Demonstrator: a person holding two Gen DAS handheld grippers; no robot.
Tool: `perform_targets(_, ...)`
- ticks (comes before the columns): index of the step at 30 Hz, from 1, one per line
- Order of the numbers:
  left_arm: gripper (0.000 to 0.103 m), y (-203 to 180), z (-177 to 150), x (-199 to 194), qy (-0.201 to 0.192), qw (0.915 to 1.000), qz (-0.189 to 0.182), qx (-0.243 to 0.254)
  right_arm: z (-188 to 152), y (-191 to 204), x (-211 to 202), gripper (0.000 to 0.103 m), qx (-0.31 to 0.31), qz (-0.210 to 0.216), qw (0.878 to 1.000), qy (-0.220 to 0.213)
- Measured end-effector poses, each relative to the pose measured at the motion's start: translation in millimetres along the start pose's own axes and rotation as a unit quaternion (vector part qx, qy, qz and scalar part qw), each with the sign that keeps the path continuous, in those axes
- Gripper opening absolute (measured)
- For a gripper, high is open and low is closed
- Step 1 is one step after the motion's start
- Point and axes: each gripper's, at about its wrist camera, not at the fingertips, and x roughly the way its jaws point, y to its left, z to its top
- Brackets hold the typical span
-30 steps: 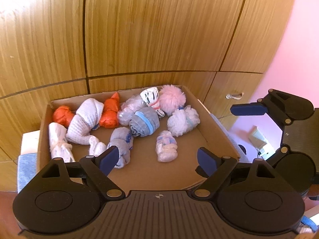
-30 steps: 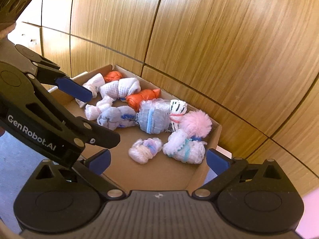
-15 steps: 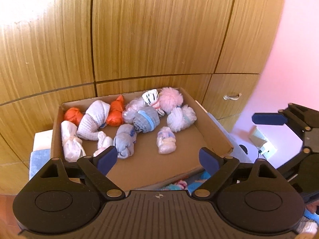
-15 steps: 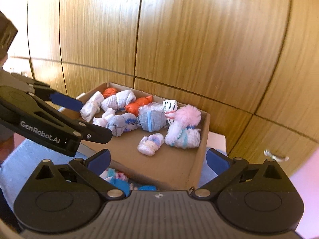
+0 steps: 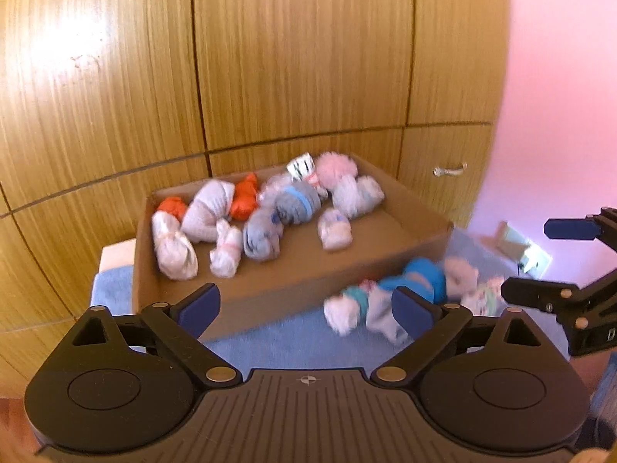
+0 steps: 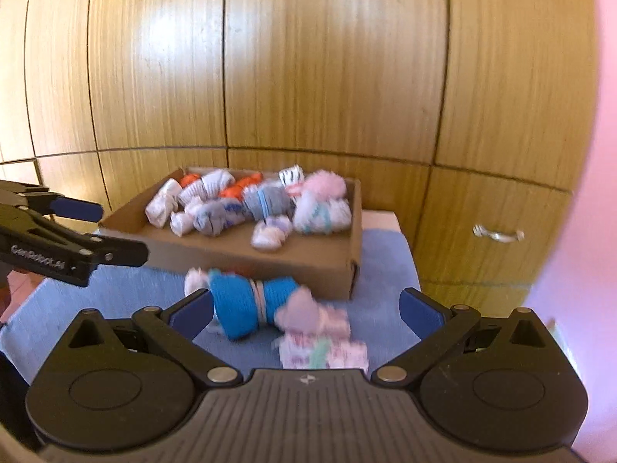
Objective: Organize objects
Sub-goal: 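Move both tools back over the remaining bundles on the table, then grasp the blue-and-white bundle with the left tool while the right tool grasps the pink-printed green-banded bundle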
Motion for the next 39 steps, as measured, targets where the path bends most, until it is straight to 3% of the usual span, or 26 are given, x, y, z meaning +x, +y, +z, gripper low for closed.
perform_targets(6, 0.097, -7.2, -26.6, 14.7, 0.020, 0.9997, -0.014, 0.008, -22.5, -2.7, 19.8, 0.102, 0.005, -0.006, 1.000, 0.013)
perform_targets(13, 0.097, -13.9, -24.9, 23.3, 0.011, 0.9997, -0.016, 0.015, -35.9, -7.6, 39.0, 0.098, 0.030, -0.014, 0.999, 0.023)
perform_targets(17, 0.097, -25.7, -17.1, 29.8, -0.003, 0.9991, -0.026, 0.032, -40.3, -11.0, 47.9, 0.070, 0.045, -0.024, 0.998, 0.029)
perform_targets(20, 0.097, -39.7, -10.3, 35.8, -0.019, 0.9971, -0.028, 0.068, -44.1, -14.7, 48.6, 0.062, 0.052, -0.009, 0.998, 0.029)
perform_targets(24, 0.096, -60.5, -5.9, 51.1, -0.032, 0.9892, -0.032, 0.139, -45.9, -14.0, 41.5, 0.061, 0.053, 0.001, 0.998, 0.016)
perform_targets(27, 0.088, -71.1, -7.6, 64.0, -0.023, 0.9810, -0.045, 0.188, -46.3, -17.7, 36.3, 0.061, 0.056, 0.000, 0.998, 0.009)
perform_targets(31, 0.083, -72.1, -7.4, 78.2, -0.005, 0.9758, -0.075, 0.205, -46.1, -22.2, 30.1, 0.061, 0.064, 0.001, 0.998, -0.002)
perform_targets(36, 0.079, -77.4, -10.4, 88.0, 0.019, 0.9588, -0.116, 0.258, -48.7, -25.1, 24.2, 0.061, 0.066, 0.006, 0.998, -0.002)
perform_targets(39, 0.077, -76.1, -11.4, 93.7, 0.025, 0.9581, -0.118, 0.260, -50.6, -26.4, 25.5, 0.061, 0.069, 0.005, 0.998, 0.000)
